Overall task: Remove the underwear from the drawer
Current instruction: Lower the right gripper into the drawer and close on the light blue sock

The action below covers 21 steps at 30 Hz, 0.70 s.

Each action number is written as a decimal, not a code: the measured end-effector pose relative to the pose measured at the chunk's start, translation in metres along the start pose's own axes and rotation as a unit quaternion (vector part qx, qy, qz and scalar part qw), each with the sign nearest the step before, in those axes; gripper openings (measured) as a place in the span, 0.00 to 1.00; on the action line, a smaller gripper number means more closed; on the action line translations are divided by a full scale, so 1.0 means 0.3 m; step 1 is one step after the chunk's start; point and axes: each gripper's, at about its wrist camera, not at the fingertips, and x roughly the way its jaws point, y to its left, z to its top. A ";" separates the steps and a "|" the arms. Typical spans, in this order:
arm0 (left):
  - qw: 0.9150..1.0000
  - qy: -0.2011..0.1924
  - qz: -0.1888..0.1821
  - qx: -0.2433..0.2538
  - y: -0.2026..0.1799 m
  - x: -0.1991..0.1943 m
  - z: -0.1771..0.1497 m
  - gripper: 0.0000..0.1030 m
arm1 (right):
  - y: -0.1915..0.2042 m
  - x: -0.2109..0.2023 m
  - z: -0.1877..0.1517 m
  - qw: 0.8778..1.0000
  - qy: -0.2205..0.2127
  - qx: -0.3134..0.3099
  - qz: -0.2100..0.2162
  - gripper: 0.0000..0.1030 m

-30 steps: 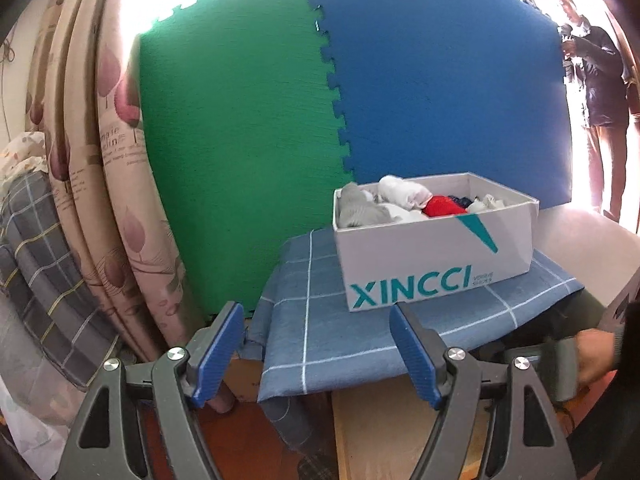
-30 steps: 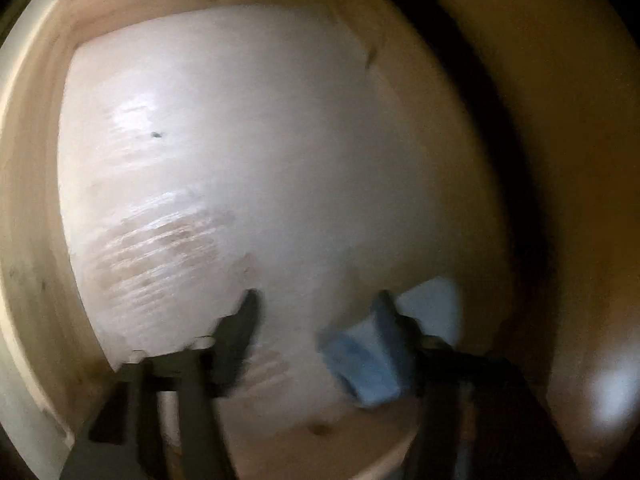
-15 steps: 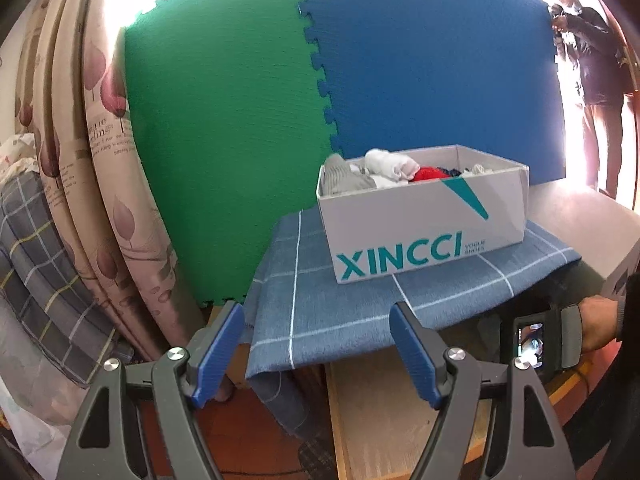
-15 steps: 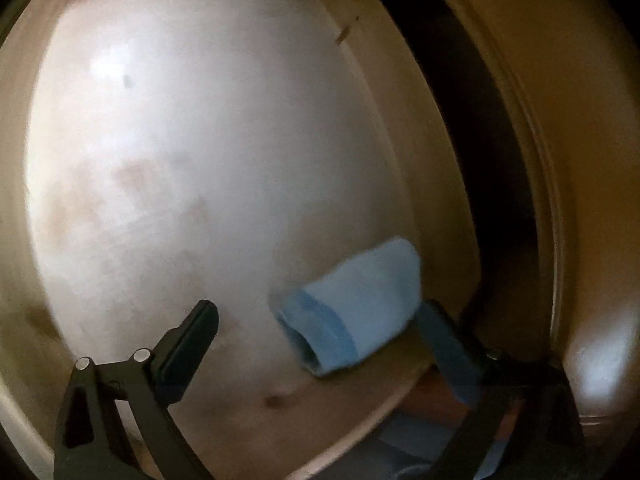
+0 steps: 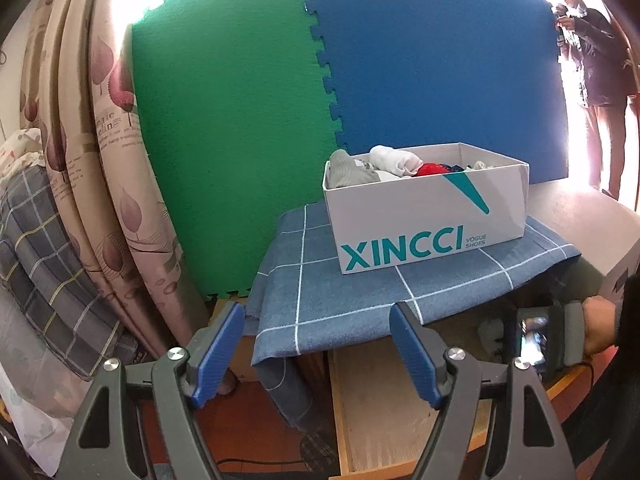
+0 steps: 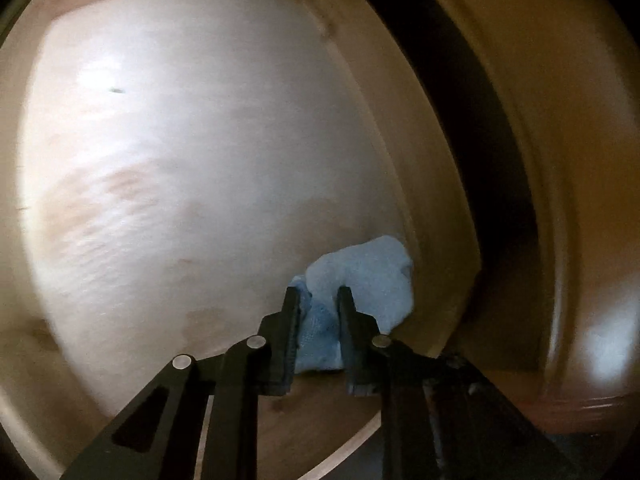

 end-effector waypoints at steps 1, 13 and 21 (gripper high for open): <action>1.000 0.001 0.000 -0.001 0.002 0.001 -0.003 0.75 | 0.023 -0.030 0.007 1.000 -0.016 -0.013 -0.002 0.15; 0.996 0.077 0.038 -0.024 0.024 0.167 -0.103 0.75 | 0.030 -0.193 0.152 0.996 -0.077 -0.019 0.051 0.14; 0.986 0.142 0.066 -0.061 0.060 0.298 -0.176 0.75 | 0.090 -0.264 0.301 0.993 -0.094 -0.021 0.072 0.14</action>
